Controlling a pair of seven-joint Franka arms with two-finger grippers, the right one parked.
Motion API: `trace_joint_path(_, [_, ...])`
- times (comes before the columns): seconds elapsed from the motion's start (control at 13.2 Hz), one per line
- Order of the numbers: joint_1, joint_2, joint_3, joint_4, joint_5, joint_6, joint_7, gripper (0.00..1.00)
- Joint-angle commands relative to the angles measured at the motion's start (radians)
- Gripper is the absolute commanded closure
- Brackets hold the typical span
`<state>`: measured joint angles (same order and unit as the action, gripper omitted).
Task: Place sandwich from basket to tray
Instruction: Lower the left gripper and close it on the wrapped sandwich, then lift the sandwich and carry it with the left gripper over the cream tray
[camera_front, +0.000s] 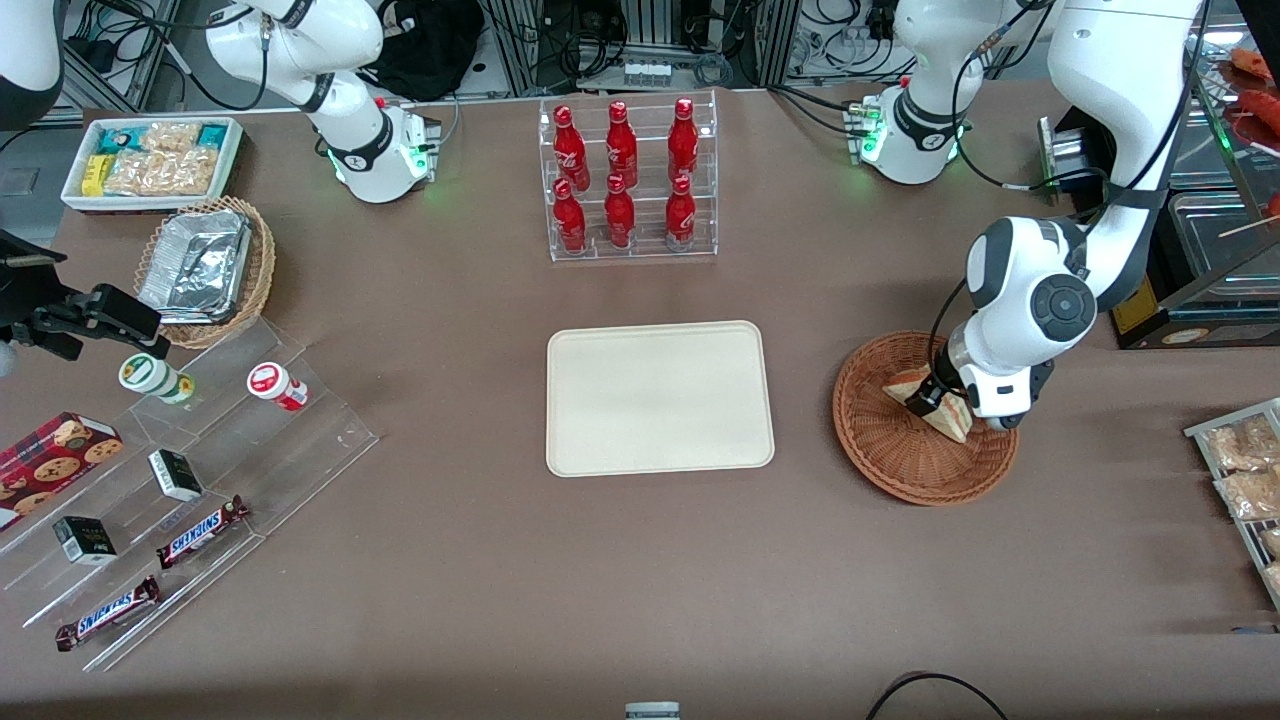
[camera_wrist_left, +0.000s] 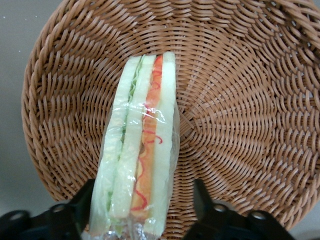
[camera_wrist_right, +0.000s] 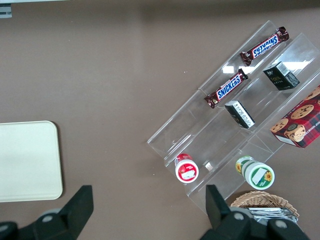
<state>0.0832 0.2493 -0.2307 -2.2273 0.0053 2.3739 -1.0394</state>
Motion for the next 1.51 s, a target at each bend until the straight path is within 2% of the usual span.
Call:
trace_joint_path(0.0, [-0.003,0.004,0.007,0.006,0.016,0.010,-0.013,0.79])
trace_joint_path(0.08, [-0.003,0.002,0.007,0.008,0.016,0.010,-0.011,0.83])
trace_joint_path(0.23, [-0.003,-0.034,0.008,0.040,0.016,-0.011,-0.014,0.84])
trace_joint_path(0.45, [-0.025,-0.094,-0.004,0.254,0.021,-0.323,-0.016,0.84])
trace_joint_path(0.53, [-0.058,-0.093,-0.002,0.337,0.047,-0.416,-0.016,0.84])
trace_joint_path(0.68, [-0.123,-0.070,-0.006,0.479,0.065,-0.510,-0.016,0.85])
trace_joint_path(0.91, [-0.258,-0.058,-0.012,0.589,0.047,-0.510,-0.019,0.86])
trace_joint_path(1.13, [-0.431,0.025,-0.010,0.652,0.051,-0.498,-0.010,0.87])
trace_joint_path(1.44, [-0.586,0.171,-0.016,0.675,0.056,-0.291,-0.007,0.89])
